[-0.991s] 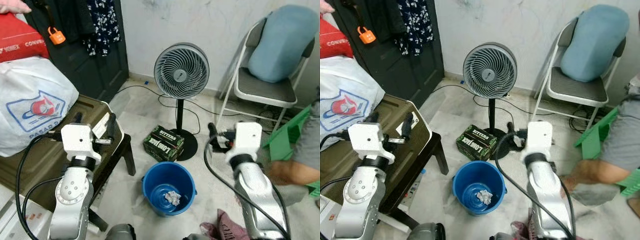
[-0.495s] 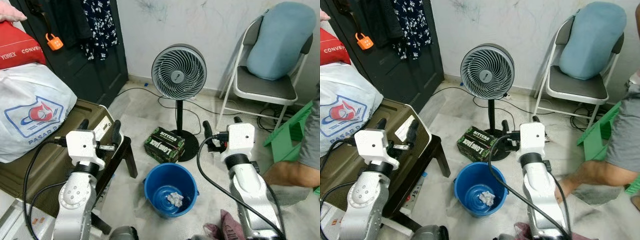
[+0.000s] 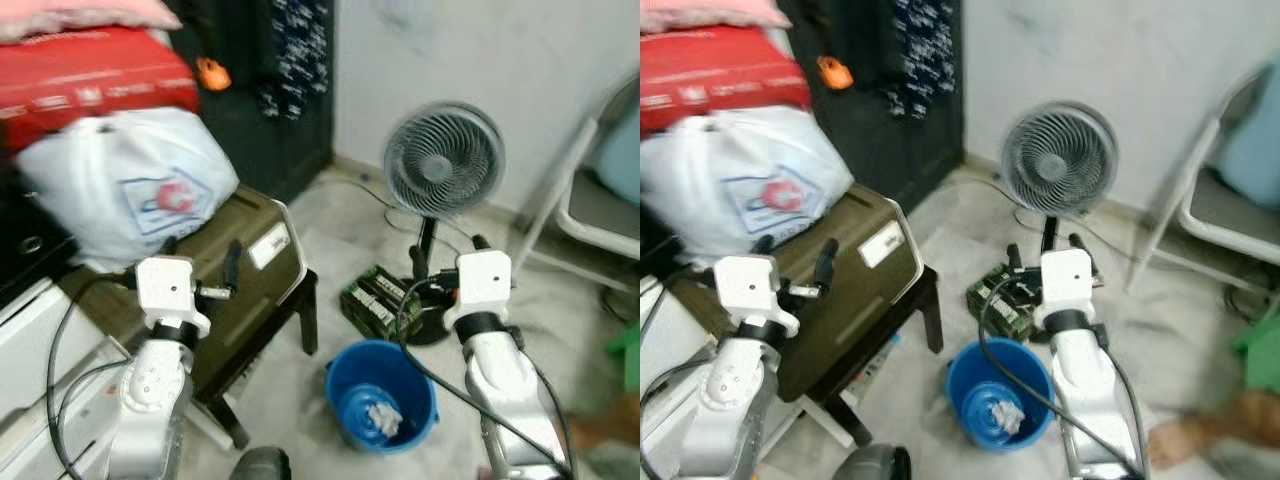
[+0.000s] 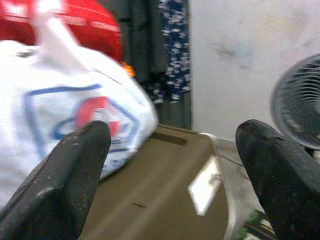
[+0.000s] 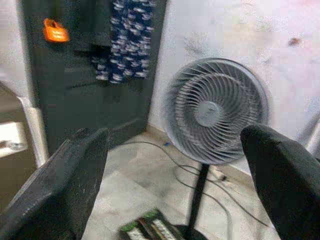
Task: Clean up the room
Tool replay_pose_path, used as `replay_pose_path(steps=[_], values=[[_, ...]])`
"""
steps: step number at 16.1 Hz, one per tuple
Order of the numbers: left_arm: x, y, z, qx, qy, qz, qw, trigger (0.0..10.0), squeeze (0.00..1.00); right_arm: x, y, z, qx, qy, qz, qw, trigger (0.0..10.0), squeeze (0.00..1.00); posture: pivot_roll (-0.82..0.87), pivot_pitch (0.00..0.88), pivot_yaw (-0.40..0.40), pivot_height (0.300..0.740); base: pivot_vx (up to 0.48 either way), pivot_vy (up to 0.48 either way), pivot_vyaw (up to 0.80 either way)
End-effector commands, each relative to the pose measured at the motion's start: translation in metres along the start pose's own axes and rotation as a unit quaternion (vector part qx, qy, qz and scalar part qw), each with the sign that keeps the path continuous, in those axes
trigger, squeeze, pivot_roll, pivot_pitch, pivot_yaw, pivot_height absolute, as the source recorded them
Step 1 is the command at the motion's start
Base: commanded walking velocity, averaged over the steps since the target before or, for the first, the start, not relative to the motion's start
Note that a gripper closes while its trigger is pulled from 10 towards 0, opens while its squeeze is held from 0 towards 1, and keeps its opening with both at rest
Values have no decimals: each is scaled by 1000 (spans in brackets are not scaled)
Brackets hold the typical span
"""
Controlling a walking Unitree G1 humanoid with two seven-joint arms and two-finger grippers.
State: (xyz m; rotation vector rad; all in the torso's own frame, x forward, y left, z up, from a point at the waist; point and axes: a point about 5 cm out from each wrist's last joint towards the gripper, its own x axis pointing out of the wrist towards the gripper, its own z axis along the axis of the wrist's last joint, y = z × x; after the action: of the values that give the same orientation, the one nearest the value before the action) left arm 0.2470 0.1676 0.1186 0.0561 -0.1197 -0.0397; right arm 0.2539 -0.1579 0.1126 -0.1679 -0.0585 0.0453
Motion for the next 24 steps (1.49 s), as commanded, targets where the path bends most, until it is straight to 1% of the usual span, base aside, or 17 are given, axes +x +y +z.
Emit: replay_pose_path(steps=[1, 9, 16, 20, 21, 22, 23, 24], values=[[0, 2, -4, 4, 14, 11, 1000, 10000, 0, 1, -1, 4, -3, -9, 2, 1000, 10000, 0, -86, 0, 48, 740, 0, 0, 800], [0, 4, -6, 7, 27, 25, 999, 10000, 0, 2, -1, 4, -6, -8, 10, 1000, 10000, 0, -85, 0, 42, 740, 0, 0, 800], [0, -1, -6, 9, 35, 9, 999, 10000, 0, 2, -1, 4, -6, -7, 13, 1000, 10000, 0, -87, 0, 41, 740, 0, 0, 800], [0, -2, -8, 1, 39, 4, 999, 10000, 0, 4, -2, 3, -1, -4, 8, 1000, 10000, 0, -87, 0, 41, 740, 0, 0, 800], [0, -3, -8, 2, 39, 3, 999, 10000, 0, 4, -2, 3, 1, -4, 9, 1000, 10000, 16, -87, 0, 41, 740, 0, 0, 800], [0, -2, -8, 2, 39, 2, 999, 10000, 0, 4, -2, 3, 3, -4, 9, 1000, 10000, 357, -87, 0, 41, 740, 0, 0, 800], [0, -3, -7, 3, 39, 1, 999, 10000, 0, 4, -2, 4, 6, -5, 8, 1000, 10000, 1000, -88, 0, 40, 740, 0, 0, 800], [0, -3, -7, 3, 39, 1, 999, 10000, 0, 4, -2, 4, 6, -5, 9, 1000, 10000, 1000, -88, 0, 40, 740, 0, 0, 800]])
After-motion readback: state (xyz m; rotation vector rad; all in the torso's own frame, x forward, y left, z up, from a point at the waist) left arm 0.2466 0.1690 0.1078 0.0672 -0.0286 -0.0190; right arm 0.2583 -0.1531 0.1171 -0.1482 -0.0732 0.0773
